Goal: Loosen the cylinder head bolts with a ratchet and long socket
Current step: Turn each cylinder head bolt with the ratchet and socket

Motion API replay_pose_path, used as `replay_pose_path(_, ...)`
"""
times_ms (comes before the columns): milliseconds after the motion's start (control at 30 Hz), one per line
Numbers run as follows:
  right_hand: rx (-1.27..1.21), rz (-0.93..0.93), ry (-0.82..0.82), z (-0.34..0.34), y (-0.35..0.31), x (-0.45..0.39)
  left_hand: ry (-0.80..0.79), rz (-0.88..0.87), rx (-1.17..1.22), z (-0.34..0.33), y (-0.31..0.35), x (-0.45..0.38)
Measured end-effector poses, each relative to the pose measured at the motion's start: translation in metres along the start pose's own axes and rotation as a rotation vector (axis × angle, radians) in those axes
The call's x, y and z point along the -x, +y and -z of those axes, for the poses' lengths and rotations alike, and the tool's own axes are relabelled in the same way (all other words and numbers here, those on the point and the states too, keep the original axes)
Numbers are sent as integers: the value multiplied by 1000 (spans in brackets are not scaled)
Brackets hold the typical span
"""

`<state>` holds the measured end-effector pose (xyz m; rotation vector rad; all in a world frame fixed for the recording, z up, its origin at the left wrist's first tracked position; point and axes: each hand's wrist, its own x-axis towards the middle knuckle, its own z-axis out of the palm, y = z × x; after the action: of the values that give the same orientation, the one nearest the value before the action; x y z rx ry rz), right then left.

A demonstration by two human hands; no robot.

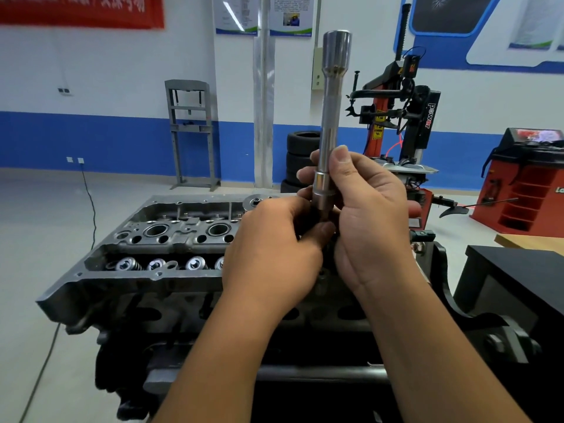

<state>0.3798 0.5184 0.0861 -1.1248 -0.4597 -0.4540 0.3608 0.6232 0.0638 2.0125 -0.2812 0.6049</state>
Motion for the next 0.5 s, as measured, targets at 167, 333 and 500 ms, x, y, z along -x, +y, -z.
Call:
replay_pose_path(167, 28, 62, 58, 0, 2, 0, 68, -3, -38, -3, -4, -1)
replay_pose_path(333, 10, 52, 15, 0, 3, -1, 124, -8, -36, -3, -6, 0)
replay_pose_path(500, -24, 36, -1, 1, 3, -1, 149, 5, -39, -5, -5, 1)
